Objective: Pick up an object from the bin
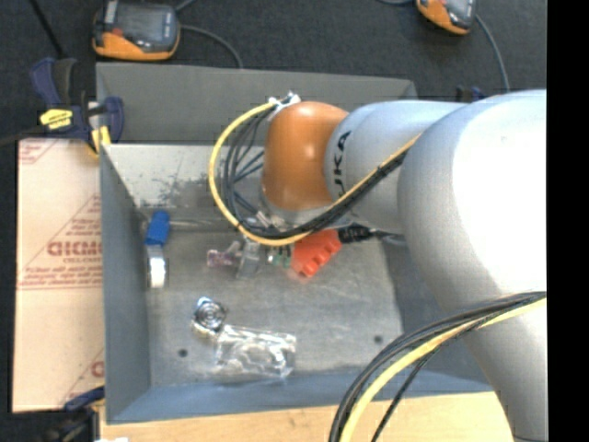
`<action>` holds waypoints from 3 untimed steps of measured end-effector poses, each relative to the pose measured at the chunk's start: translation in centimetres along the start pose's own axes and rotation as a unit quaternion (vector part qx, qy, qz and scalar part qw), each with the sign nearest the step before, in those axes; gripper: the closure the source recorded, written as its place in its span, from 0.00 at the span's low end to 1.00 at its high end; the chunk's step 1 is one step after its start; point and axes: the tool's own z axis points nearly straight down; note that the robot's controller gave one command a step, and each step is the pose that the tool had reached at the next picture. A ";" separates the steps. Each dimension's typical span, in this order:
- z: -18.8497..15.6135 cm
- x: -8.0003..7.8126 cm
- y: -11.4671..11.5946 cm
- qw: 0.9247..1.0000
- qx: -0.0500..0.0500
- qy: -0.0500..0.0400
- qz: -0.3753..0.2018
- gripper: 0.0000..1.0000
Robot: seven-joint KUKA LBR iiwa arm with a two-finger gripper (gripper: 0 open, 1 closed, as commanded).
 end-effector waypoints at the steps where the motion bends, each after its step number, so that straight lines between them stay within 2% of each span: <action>1: -6.6 -0.9 2.1 1.000 -0.001 -0.003 -0.004 1.00; 2: -21.8 -1.7 5.3 1.000 -0.002 -0.004 -0.017 1.00; 3: -21.4 -1.7 0.9 0.999 0.002 0.000 -0.038 1.00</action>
Offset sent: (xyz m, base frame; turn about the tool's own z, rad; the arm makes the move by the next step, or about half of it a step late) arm 0.0096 0.0177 0.0603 -0.0024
